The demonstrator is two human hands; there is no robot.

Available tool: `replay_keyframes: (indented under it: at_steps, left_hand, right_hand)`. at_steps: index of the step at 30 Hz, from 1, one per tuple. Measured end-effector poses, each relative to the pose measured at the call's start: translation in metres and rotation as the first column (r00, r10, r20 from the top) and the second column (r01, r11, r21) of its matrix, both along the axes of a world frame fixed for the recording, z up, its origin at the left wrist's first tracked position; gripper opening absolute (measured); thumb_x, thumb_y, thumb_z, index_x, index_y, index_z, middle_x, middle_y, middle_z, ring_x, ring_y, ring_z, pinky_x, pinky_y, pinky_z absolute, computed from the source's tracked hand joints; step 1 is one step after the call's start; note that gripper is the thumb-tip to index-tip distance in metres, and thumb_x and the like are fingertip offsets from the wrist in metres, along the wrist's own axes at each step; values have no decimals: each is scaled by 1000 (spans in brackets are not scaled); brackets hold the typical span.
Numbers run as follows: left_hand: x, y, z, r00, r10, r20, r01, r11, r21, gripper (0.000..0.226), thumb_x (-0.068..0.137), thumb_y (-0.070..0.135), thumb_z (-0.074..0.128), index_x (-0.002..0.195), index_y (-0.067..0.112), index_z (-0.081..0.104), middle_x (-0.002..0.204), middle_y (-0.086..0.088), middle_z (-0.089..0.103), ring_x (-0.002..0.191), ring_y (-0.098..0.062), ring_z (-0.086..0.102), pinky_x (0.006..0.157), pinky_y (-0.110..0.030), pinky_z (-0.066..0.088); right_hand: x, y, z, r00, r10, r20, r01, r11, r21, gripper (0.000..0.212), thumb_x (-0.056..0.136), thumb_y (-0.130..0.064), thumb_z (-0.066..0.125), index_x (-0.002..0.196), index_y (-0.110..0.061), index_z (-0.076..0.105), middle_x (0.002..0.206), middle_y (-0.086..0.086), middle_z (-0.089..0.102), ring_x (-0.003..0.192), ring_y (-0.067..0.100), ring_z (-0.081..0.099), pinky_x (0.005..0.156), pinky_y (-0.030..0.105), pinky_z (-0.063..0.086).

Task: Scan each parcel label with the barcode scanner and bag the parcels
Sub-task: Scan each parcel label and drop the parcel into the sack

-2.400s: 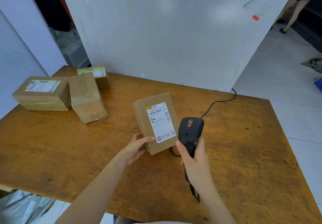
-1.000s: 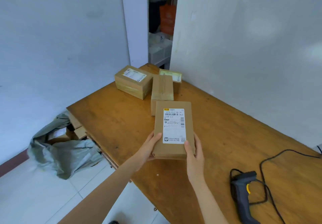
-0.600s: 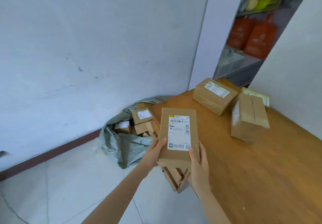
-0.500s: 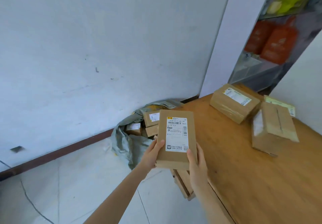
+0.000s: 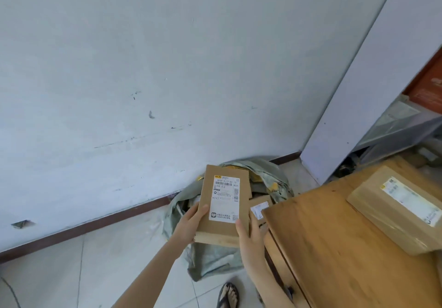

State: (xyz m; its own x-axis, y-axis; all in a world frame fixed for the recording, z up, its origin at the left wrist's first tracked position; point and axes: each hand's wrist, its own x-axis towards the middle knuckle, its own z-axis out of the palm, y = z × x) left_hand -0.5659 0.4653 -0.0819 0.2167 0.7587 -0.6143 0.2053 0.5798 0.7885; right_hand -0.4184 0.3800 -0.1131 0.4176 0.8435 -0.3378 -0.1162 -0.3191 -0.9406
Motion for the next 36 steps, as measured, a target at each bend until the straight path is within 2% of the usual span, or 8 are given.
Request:
replay_keyframes:
  at_steps: [9, 12, 19, 21, 25, 28, 31, 36]
  left_hand:
    - [52, 131, 0, 991, -130, 22, 131, 988, -85, 42, 95, 39, 54, 134, 27, 52, 91, 4, 68, 53, 0, 67, 40, -15, 48]
    - [58, 171, -2, 977, -213, -2, 211, 972, -105, 45, 92, 52, 53, 134, 38, 48, 96, 13, 68, 76, -6, 67, 51, -23, 52]
    - [70, 276, -3, 926, -367, 88, 376, 918, -129, 59, 89, 58, 51, 144, 40, 36, 135, 2, 57, 116, -24, 57, 94, -54, 50]
    - [67, 300, 3, 904, -423, 68, 428, 896, -117, 58, 95, 52, 47, 148, 38, 29, 146, 6, 44, 128, -25, 47, 92, -47, 50]
    - [50, 323, 4, 912, -409, 27, 409, 908, -93, 36, 103, 22, 39, 138, 15, 37, 122, 2, 53, 104, -9, 61, 74, -24, 49]
    - [41, 331, -6, 922, -384, -54, 382, 923, -42, 15, 104, 26, 39, 114, 17, 44, 86, 8, 47, 70, -4, 49, 57, -27, 39]
    - [44, 341, -18, 904, -415, -98, 416, 909, -15, 16, 103, 28, 41, 95, 19, 52, 91, 5, 53, 76, -8, 49, 64, -28, 39]
    - [83, 340, -39, 798, -581, -162, 592, 805, 31, 25, 101, 29, 40, 116, 15, 54, 118, -11, 58, 102, -24, 57, 87, -36, 46]
  right_hand:
    - [37, 113, -2, 990, -140, 23, 141, 987, -78, 49, 95, -40, 53, 140, -36, 35, 121, -18, 56, 100, -7, 55, 70, 10, 45]
    - [42, 147, -9, 981, -191, 19, 192, 975, -110, 55, 94, -43, 53, 144, -36, 31, 123, -15, 52, 105, 3, 53, 81, 18, 41]
    - [48, 230, -2, 960, -269, 81, 279, 948, -153, 53, 95, -49, 46, 144, -45, 25, 121, -23, 51, 90, -15, 53, 65, 9, 45]
    - [50, 249, -2, 952, -279, 126, 299, 936, -183, 55, 97, -50, 41, 148, -43, 19, 128, -19, 49, 97, -5, 58, 67, 10, 47]
    - [38, 251, -14, 914, -360, 185, 398, 882, -252, 58, 100, -46, 36, 152, -29, 19, 154, 0, 33, 137, 21, 37, 110, 36, 29]
    - [23, 236, -28, 906, -372, 200, 418, 857, -301, 53, 102, -41, 35, 151, -24, 25, 156, -3, 30, 141, 16, 30, 106, 25, 22]
    - [11, 220, -33, 898, -385, 215, 440, 813, -381, 47, 102, -40, 33, 145, -23, 35, 150, -2, 39, 138, 17, 35, 99, 22, 23]
    - [7, 197, -18, 892, -401, 209, 451, 812, -370, 33, 103, -38, 33, 129, -24, 48, 130, -7, 52, 123, 11, 46, 97, 22, 32]
